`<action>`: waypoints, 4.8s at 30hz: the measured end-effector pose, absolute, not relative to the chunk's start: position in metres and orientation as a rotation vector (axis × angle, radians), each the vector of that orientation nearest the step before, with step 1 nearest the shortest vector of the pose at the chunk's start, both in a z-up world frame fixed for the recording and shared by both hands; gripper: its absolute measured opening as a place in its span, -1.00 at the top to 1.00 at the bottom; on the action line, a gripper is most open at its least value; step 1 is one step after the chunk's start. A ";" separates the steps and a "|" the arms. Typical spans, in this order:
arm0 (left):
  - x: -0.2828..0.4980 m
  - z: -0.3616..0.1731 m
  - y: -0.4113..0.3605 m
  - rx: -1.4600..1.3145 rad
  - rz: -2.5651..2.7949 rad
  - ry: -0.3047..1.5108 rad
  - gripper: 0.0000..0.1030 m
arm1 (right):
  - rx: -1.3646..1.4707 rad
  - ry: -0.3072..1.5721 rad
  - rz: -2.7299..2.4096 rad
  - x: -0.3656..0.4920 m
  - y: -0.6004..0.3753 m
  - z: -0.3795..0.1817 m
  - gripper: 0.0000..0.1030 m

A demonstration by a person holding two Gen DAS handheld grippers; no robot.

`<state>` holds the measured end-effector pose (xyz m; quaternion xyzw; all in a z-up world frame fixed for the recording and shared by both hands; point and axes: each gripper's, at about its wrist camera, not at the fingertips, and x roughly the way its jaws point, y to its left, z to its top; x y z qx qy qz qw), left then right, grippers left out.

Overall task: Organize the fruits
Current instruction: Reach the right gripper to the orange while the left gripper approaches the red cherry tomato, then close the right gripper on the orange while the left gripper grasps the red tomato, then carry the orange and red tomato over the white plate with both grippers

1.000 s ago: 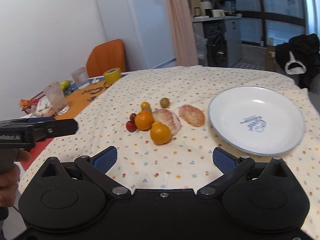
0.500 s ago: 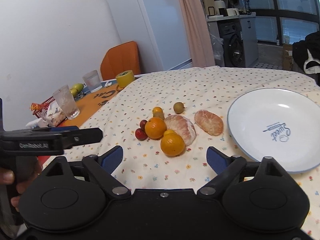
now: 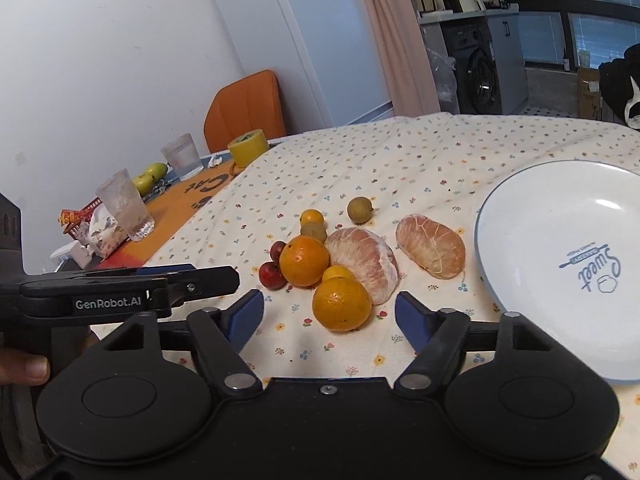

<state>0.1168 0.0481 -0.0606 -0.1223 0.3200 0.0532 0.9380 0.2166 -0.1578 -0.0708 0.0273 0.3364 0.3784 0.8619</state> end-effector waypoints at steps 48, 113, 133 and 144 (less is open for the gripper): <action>0.122 -0.059 0.045 -0.281 0.039 0.624 0.65 | 0.119 0.713 0.788 0.216 -0.168 -0.073 0.28; 0.189 -0.039 -0.121 -0.094 -0.214 0.622 0.65 | 0.233 0.492 0.507 0.224 -0.314 -0.062 0.28; 0.222 -0.067 -0.127 -0.104 -0.211 0.728 0.65 | 0.221 0.551 0.505 0.246 -0.310 -0.075 0.28; 0.222 -0.068 -0.125 -0.108 -0.189 0.753 0.60 | 0.220 0.575 0.489 0.248 -0.309 -0.082 0.28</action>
